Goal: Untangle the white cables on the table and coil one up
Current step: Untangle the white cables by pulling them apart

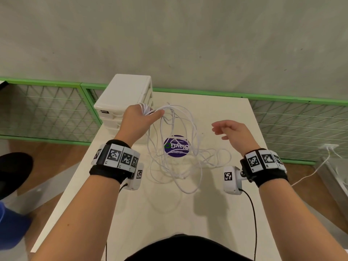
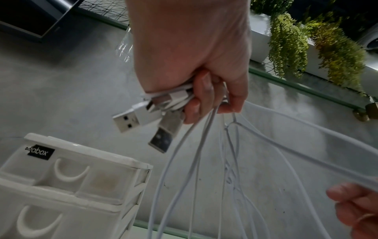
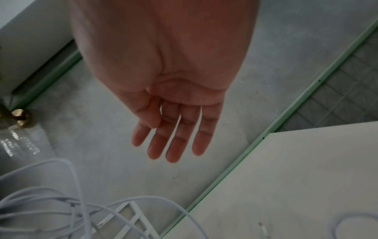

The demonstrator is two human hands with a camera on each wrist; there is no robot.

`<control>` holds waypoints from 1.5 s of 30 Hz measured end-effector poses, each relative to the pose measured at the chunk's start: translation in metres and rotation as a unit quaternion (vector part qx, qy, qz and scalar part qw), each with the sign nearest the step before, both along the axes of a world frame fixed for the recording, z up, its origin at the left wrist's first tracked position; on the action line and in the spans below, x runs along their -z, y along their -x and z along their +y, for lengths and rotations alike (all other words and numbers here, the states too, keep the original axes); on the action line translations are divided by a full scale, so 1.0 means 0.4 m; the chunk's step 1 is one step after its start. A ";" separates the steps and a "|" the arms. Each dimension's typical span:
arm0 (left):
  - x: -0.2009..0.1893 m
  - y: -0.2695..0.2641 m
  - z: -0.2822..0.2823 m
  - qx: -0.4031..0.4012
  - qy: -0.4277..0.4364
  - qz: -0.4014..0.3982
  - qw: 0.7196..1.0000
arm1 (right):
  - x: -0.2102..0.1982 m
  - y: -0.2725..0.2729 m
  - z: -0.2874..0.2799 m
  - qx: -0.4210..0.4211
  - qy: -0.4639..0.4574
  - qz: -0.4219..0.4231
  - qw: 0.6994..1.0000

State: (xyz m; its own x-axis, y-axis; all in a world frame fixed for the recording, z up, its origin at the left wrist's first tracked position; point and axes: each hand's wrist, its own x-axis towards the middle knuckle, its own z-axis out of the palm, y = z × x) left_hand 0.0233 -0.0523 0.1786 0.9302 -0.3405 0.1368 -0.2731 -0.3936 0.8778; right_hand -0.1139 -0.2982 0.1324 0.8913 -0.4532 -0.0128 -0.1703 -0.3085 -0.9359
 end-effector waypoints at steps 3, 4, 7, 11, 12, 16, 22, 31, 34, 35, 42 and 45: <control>-0.008 0.000 0.001 0.017 0.024 0.005 1.000 | -0.011 -0.025 0.007 -0.043 0.034 0.023 0.998; -0.011 0.001 0.001 0.025 0.032 0.006 0.999 | -0.012 -0.036 0.015 -0.061 0.043 0.041 0.996; -0.024 0.007 -0.003 0.050 0.039 0.000 0.998 | 0.000 -0.072 0.044 -0.096 0.090 0.094 0.987; -0.046 0.017 -0.001 0.077 0.038 -0.015 0.996 | 0.015 -0.109 0.075 -0.130 0.156 0.149 0.968; -0.049 0.017 0.002 0.079 0.039 -0.014 0.996 | 0.016 -0.114 0.081 -0.138 0.159 0.149 0.966; -0.052 0.009 0.014 0.044 0.038 -0.017 0.998 | 0.015 -0.115 0.082 -0.131 0.142 0.101 0.976; -0.026 -0.027 0.051 -0.041 0.010 -0.007 0.999 | -0.046 -0.092 0.041 -0.049 0.031 -0.015 0.998; -0.013 -0.038 0.054 -0.028 0.001 0.010 1.000 | -0.031 -0.048 -0.018 -0.044 0.060 0.004 0.997; -0.014 -0.027 0.044 0.012 -0.026 0.015 0.999 | -0.023 -0.051 -0.012 -0.033 0.082 -0.018 0.996; -0.016 -0.023 0.041 0.019 -0.037 0.012 0.999 | -0.027 -0.052 -0.009 -0.027 0.091 -0.030 0.995; -0.021 -0.005 0.029 0.063 -0.046 0.046 0.996 | -0.051 -0.074 0.021 -0.026 0.090 -0.084 0.992; -0.018 0.006 0.029 0.074 -0.031 0.062 0.995 | -0.059 -0.088 0.022 -0.032 0.073 -0.052 0.995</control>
State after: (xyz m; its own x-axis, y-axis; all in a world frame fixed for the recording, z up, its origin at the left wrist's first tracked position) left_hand 0.0208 -0.0407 0.1856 0.8775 -0.4795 -0.0021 -0.2230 -0.4121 0.8834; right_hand -0.0787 -0.2896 0.1561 0.9116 -0.3855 0.1429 -0.0503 -0.4495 -0.8918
